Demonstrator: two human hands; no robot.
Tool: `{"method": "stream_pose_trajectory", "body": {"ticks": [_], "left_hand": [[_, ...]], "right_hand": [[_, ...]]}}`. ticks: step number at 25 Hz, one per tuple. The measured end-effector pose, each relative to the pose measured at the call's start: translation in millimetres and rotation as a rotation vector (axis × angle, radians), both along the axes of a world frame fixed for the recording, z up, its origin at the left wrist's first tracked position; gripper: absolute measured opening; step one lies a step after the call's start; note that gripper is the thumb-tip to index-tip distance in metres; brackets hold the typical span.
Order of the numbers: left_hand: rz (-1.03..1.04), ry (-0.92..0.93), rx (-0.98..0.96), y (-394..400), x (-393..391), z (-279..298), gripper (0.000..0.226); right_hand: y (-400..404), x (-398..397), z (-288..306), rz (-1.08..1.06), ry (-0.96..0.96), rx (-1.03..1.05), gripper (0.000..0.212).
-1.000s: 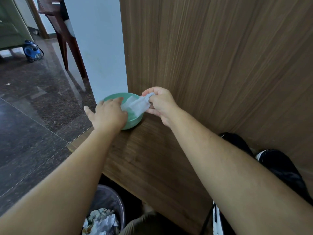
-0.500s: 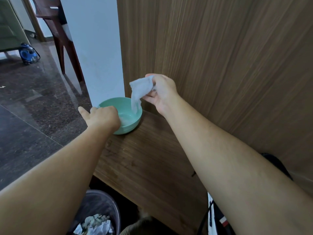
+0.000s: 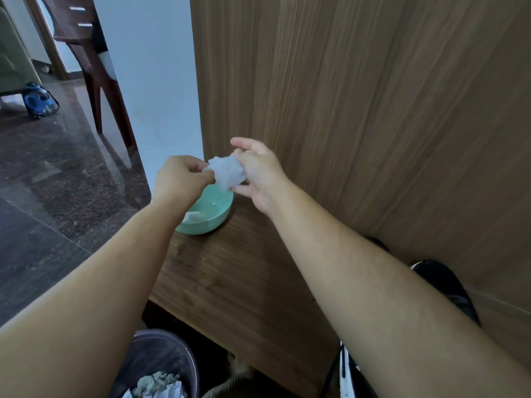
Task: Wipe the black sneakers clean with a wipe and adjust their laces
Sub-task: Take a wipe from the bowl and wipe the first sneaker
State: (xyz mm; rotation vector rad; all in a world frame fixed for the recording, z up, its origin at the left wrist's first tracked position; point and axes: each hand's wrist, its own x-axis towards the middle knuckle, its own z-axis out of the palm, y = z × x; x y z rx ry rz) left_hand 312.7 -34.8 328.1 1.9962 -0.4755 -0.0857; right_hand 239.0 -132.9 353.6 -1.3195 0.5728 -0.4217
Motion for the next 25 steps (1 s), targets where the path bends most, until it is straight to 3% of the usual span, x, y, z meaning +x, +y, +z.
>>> {"method": "stream_pose_trajectory", "body": {"ticks": [4, 8, 14, 17, 20, 23, 25], "left_hand": [[-0.313, 0.025, -0.178, 4, -56, 23, 0.016], [-0.595, -0.049, -0.087, 16, -121, 36, 0.025], [-0.631, -0.163, -0.209, 33, -274, 3, 0.014], [-0.765, -0.472, -0.006, 21, -346, -36, 0.028], [-0.754, -0.669, 0.26, -2, -380, -61, 0.038], [-0.742, -0.624, 0.258, -20, -392, -72, 0.041], [-0.731, -0.502, 0.107, -26, -394, -75, 0.046]], "right_hand": [[21, -41, 3, 0.084, -0.059, 0.196, 0.015], [29, -126, 8, -0.051, -0.183, 0.332, 0.021], [38, -342, 3, -0.297, -0.12, 0.329, 0.012], [43, -422, -18, -0.601, -0.02, 0.393, 0.012], [41, -459, -44, -0.777, -0.085, 0.593, 0.01], [33, -468, -53, -0.793, -0.098, 0.585, 0.024], [29, -464, -58, -0.757, 0.105, 0.374, 0.026]]}}
